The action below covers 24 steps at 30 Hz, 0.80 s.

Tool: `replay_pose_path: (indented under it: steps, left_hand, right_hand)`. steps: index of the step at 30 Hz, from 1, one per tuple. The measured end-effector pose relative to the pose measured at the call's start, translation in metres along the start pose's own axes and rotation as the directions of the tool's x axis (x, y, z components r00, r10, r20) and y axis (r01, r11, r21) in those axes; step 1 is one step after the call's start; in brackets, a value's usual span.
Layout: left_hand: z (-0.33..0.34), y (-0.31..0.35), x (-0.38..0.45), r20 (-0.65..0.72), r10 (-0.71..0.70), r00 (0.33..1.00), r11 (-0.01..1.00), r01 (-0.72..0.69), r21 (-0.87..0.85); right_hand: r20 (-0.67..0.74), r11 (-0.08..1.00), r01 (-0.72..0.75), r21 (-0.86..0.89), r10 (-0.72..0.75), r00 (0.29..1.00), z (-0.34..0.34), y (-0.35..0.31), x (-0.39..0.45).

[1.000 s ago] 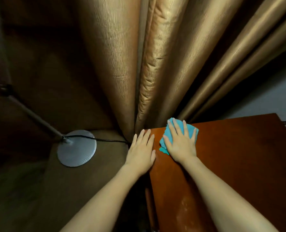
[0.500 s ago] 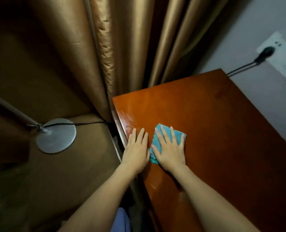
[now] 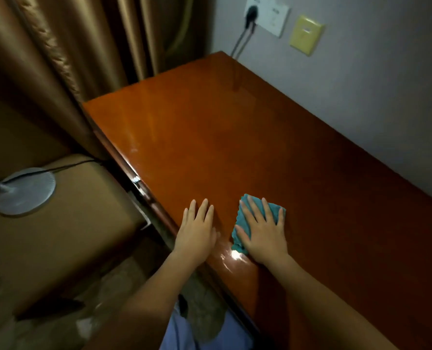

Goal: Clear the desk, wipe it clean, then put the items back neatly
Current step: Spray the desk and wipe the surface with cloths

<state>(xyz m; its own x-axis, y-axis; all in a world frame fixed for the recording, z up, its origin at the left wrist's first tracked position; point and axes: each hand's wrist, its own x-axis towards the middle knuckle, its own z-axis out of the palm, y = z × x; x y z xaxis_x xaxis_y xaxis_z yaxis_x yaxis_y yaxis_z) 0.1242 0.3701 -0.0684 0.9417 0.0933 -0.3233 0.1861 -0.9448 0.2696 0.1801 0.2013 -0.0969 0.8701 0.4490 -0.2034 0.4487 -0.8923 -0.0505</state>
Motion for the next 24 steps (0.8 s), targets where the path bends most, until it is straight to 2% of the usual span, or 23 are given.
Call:
replay_pose_path:
  steps: [11,16,19,24]
  left_hand:
    - [0.08,0.14,-0.101,0.094,0.163,0.982,0.974,-0.175,0.142]
    - [0.105,0.196,-0.13,0.121,0.244,0.962,0.952,-0.261,0.161]
    - [0.12,0.235,-0.146,0.16,0.336,0.928,0.915,-0.362,0.177]
    - [0.151,0.292,-0.177,0.233,0.501,0.833,0.819,-0.544,0.183]
  right_hand:
    - [0.02,0.978,-0.194,0.076,0.193,0.981,0.032,0.091,-0.196]
    - [0.009,0.937,-0.335,0.1,0.336,0.942,0.048,0.136,-0.271]
    - [0.01,0.891,-0.437,0.124,0.44,0.898,0.058,0.161,-0.315]
    - [0.003,0.811,-0.562,0.16,0.569,0.822,0.072,0.186,-0.383]
